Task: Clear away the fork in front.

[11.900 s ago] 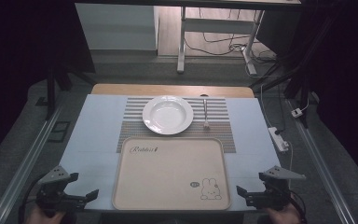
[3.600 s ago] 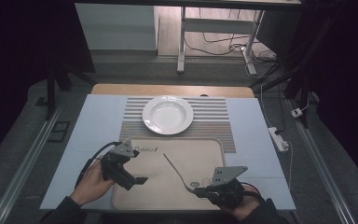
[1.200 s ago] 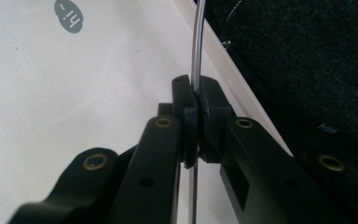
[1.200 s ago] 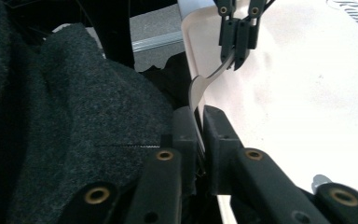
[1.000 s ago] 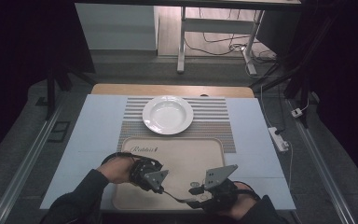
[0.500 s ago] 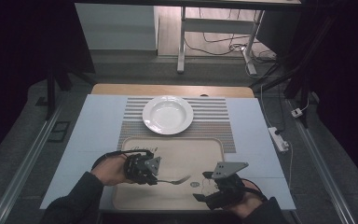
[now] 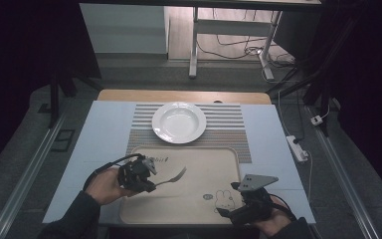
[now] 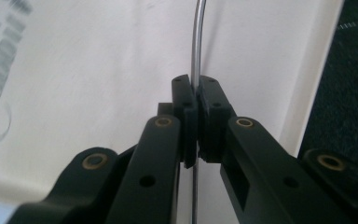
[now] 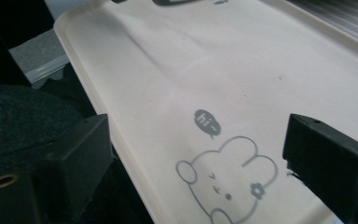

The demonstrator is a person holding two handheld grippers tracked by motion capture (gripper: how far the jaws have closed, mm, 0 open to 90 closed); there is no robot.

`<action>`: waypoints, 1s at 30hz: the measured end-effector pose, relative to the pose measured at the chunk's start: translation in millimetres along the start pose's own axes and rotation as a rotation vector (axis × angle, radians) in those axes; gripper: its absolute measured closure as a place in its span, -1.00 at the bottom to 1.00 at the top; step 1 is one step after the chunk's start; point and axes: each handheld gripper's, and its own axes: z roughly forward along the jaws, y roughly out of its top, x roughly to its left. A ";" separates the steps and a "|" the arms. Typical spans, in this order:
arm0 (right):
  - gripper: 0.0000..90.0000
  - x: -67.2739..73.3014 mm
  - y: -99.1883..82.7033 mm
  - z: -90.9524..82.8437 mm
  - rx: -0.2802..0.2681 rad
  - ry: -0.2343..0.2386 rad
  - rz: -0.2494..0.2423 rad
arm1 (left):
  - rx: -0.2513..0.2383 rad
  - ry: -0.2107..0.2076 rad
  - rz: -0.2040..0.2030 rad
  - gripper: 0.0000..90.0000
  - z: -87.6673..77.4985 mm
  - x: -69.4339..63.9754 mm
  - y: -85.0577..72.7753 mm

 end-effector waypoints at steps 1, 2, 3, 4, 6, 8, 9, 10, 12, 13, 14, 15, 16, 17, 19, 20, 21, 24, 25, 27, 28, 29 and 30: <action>-0.88 0.0 -1.3 -1.5 -0.001 -0.010 -0.002 | -0.005 0.000 -0.030 0.93 -0.8 0.5 -1.9; -0.94 0.2 -4.0 -4.0 0.006 -0.028 -0.012 | -0.011 0.004 -0.056 0.93 -1.2 0.7 -3.9; -0.96 0.2 -5.5 -4.8 0.005 -0.031 -0.012 | -0.015 0.004 -0.085 0.93 -1.1 0.8 -5.7; -0.96 0.3 -6.9 -5.7 0.007 -0.038 -0.012 | -0.017 0.011 -0.109 0.92 -0.7 0.3 -7.4; -0.97 0.5 -9.1 -7.5 0.013 -0.043 -0.013 | -0.012 0.021 -0.159 0.92 0.6 -1.0 -10.5; -0.97 0.7 -9.9 -8.3 0.017 -0.041 -0.012 | -0.010 0.032 -0.213 0.92 1.6 -3.1 -13.6; -0.97 1.6 -11.4 -9.6 0.023 -0.041 -0.015 | -0.018 0.035 -0.248 0.92 2.4 -4.3 -15.3; -0.97 2.2 -12.1 -10.1 0.028 -0.042 -0.017 | -0.023 0.047 -0.307 0.92 3.0 -5.1 -19.0; -0.97 3.3 -13.4 -10.5 0.037 -0.046 -0.021 | -0.021 0.058 -0.329 0.92 3.3 -5.9 -20.4; -0.97 3.5 -14.0 -10.6 0.043 -0.047 -0.025 | -0.020 0.070 -0.346 0.92 3.8 -6.8 -21.7; -0.97 3.8 -14.6 -10.7 0.049 -0.048 -0.026 | -0.015 0.079 -0.357 0.92 4.3 -7.9 -22.8; -0.97 4.0 -15.3 -10.7 0.055 -0.052 -0.028 | -0.011 0.087 -0.394 0.92 5.6 -9.8 -25.1; -0.97 4.0 -15.3 -10.7 0.055 -0.052 -0.028 | -0.011 0.087 -0.394 0.92 5.6 -9.8 -25.1; -0.97 3.9 -16.6 -10.7 0.059 -0.051 -0.027 | -0.012 0.090 -0.413 0.92 6.0 -10.7 -26.3; -0.97 3.6 -17.7 -11.1 0.065 -0.054 -0.029 | -0.026 0.086 -0.480 0.92 6.1 -11.3 -31.0; -0.97 3.5 -18.2 -11.4 0.067 -0.057 -0.028 | -0.029 0.085 -0.498 0.92 6.2 -10.8 -32.5; -0.97 3.4 -18.8 -11.5 0.067 -0.056 -0.026 | -0.031 0.085 -0.521 0.92 6.5 -10.1 -33.8; -0.97 3.2 -19.5 -12.2 0.071 -0.059 -0.027 | -0.031 0.090 -0.567 0.92 7.6 -8.2 -35.6; -0.97 3.3 -20.3 -12.6 0.077 -0.064 -0.029 | -0.033 0.087 -0.591 0.92 8.3 -6.5 -36.5; -0.97 3.3 -21.4 -12.8 0.082 -0.064 -0.032 | -0.031 0.091 -0.650 0.92 10.9 -1.7 -38.3; -0.97 3.3 -21.8 -12.8 0.085 -0.065 -0.035 | -0.031 0.091 -0.650 0.92 10.9 -1.7 -38.3; -0.97 3.4 -22.0 -12.8 0.092 -0.066 -0.037 | -0.033 0.092 -0.664 0.92 11.6 -0.2 -38.5; -0.97 3.5 -22.2 -12.6 0.095 -0.066 -0.038 | -0.038 0.088 -0.694 0.92 13.1 2.9 -38.2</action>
